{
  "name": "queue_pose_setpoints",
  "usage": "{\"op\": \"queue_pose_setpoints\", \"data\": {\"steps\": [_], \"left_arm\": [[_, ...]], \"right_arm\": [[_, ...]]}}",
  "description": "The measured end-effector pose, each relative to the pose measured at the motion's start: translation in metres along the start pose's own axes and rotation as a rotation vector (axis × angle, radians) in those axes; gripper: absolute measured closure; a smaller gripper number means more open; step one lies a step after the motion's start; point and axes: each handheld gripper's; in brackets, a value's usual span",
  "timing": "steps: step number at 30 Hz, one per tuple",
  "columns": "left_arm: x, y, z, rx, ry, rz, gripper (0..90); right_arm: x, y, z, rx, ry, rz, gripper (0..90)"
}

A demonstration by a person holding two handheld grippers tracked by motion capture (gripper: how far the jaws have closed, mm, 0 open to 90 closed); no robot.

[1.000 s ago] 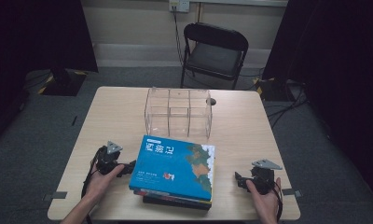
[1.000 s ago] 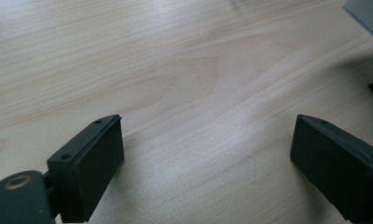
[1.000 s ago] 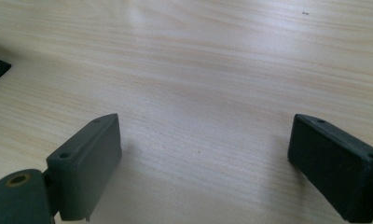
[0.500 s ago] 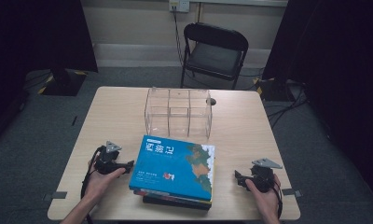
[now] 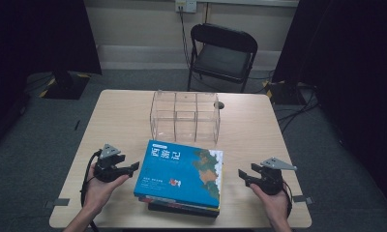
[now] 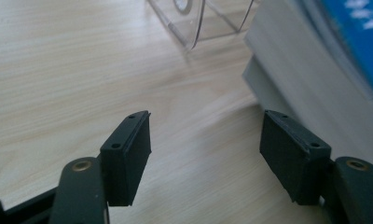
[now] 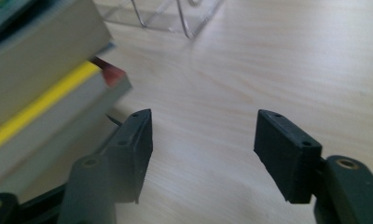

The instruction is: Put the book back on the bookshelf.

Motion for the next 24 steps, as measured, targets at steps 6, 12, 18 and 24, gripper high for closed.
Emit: {"op": "queue_pose_setpoints", "data": {"steps": [6,12,18,24], "left_arm": [[-0.018,0.004,-0.012,-0.033,0.071,0.063,39.3],[-0.028,0.010,-0.023,-0.025,0.100,0.105,44.4],[-0.034,0.019,-0.028,-0.012,0.122,0.122,44.6],[-0.027,0.026,-0.025,-0.019,0.083,0.186,47.0]], "right_arm": [[0.000,-0.015,-0.026,-0.017,0.074,-0.102,42.7],[0.020,-0.036,-0.060,-0.063,0.110,-0.168,41.2],[0.018,-0.036,-0.086,-0.064,0.160,-0.152,39.9],[0.041,-0.051,-0.091,-0.110,0.080,-0.249,41.6]]}}
Point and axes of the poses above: each handheld gripper's, and its own axes: x roughly forward along the jaws, z roughly out of its underside, y roughly to its right, and after that the axes turned 5 degrees about y, right-handed
